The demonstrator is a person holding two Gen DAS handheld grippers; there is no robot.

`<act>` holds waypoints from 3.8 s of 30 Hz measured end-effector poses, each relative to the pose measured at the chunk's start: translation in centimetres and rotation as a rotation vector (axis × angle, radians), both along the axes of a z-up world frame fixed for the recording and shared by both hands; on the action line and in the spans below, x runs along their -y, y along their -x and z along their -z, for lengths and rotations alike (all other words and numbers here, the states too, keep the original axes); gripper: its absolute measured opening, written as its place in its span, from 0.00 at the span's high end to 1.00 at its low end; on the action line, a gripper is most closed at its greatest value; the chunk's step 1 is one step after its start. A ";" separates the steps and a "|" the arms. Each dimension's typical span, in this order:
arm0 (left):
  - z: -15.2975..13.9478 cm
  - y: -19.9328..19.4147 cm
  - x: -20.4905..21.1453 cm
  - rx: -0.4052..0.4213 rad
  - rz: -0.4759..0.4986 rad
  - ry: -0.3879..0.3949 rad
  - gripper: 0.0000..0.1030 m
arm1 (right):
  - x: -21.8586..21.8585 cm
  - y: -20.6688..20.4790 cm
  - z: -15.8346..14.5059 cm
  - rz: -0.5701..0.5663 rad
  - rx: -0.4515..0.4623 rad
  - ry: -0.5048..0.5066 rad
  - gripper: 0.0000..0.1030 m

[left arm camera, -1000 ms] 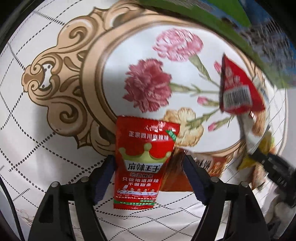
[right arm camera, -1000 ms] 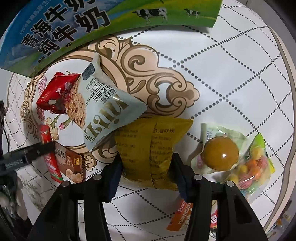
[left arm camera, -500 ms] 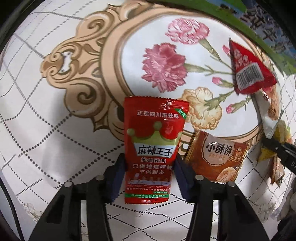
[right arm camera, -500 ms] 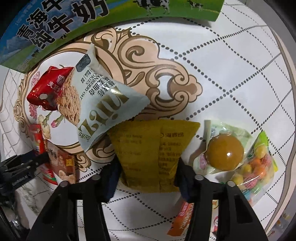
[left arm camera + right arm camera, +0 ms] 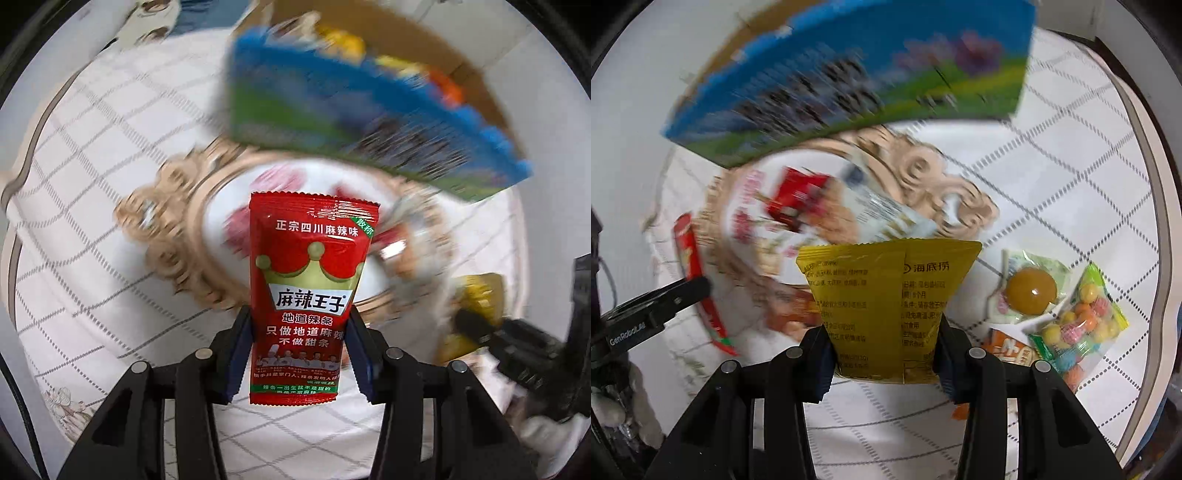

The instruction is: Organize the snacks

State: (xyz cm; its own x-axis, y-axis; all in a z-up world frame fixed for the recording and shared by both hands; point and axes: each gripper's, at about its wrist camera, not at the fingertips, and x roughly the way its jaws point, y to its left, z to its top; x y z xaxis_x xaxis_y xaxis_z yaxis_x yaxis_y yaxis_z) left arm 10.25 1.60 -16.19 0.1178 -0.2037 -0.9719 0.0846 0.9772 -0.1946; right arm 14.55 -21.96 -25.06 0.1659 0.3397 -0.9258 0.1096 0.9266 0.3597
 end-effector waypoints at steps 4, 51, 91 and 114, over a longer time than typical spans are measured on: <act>-4.2 -2.9 3.3 0.032 0.042 0.099 0.56 | 0.1 -1.7 -5.2 -0.004 0.090 -0.067 0.54; -0.9 -26.0 14.8 -0.016 0.068 -0.066 0.20 | 6.8 -21.8 -6.5 0.033 -0.019 0.157 0.09; -10.9 -9.0 7.6 0.325 0.008 -0.065 0.20 | 5.3 -6.4 -18.4 0.126 0.299 0.144 0.08; 17.0 -3.4 0.4 -0.593 -0.604 0.403 0.22 | 10.0 4.6 -0.1 0.309 -0.115 0.038 0.34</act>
